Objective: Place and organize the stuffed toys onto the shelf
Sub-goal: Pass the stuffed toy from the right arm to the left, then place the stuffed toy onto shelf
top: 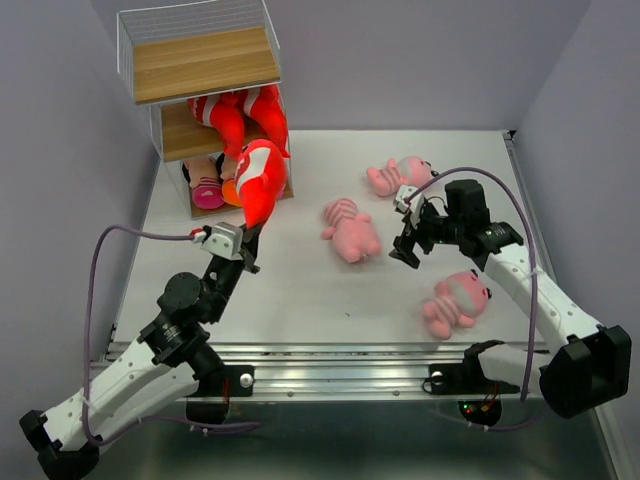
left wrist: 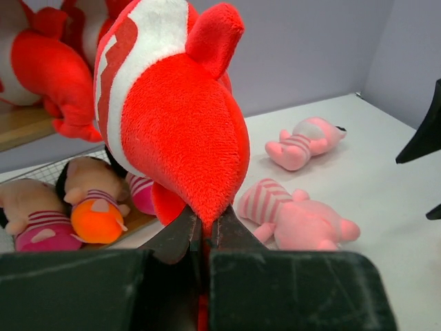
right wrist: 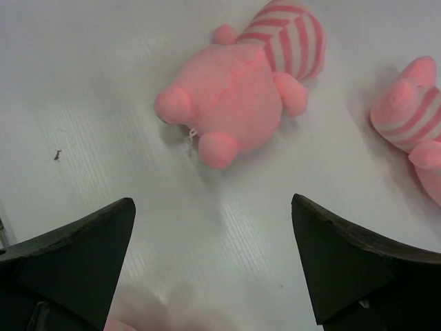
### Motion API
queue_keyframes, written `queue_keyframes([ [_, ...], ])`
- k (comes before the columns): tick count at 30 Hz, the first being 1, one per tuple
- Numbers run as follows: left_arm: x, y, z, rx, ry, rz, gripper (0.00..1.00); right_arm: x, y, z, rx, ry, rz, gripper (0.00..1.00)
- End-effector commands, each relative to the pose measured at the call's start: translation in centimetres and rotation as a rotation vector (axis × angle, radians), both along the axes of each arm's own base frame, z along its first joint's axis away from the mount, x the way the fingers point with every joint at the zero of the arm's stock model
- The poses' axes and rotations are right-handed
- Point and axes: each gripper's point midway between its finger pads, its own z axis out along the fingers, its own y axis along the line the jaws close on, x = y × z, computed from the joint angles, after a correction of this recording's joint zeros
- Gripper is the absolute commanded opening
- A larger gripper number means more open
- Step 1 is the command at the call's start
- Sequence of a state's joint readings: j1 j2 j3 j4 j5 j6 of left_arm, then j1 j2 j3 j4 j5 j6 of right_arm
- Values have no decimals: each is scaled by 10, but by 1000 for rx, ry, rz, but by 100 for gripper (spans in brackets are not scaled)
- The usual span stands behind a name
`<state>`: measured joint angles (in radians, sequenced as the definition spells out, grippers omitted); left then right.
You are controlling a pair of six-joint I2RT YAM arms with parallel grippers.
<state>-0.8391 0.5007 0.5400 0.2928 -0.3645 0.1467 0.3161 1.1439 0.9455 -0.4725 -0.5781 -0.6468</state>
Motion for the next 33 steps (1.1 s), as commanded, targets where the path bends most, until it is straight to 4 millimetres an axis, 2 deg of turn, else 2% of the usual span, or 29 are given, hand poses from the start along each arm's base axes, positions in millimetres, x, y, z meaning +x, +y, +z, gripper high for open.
queue_keyframes([
  [1, -8, 33, 25, -34, -116, 93, 0, -12, 22, 12, 99, 56, 91, 100],
  [5, -15, 61, 28, -72, -143, 176, 0, -14, 33, 0, 149, 120, 123, 100],
  [9, -17, 71, 33, -98, -154, 211, 0, -13, 35, -7, 164, 140, 116, 100],
  [17, 8, 65, 24, -64, -124, 256, 0, -23, 30, -7, 161, 114, 114, 100],
  [23, 31, 87, 39, -92, -151, 311, 0, -22, 29, -8, 153, 109, 106, 100],
  [25, 33, 89, 45, -127, -163, 288, 0, -22, 28, -8, 152, 106, 106, 100],
  [26, 36, 97, 46, -131, -169, 312, 0, -22, 28, -7, 153, 104, 104, 100],
  [28, 37, 96, 51, -147, -176, 290, 0, -21, 27, -7, 149, 95, 100, 100],
  [33, 43, 105, 53, -172, -181, 305, 0, -21, 26, -5, 145, 84, 96, 100],
])
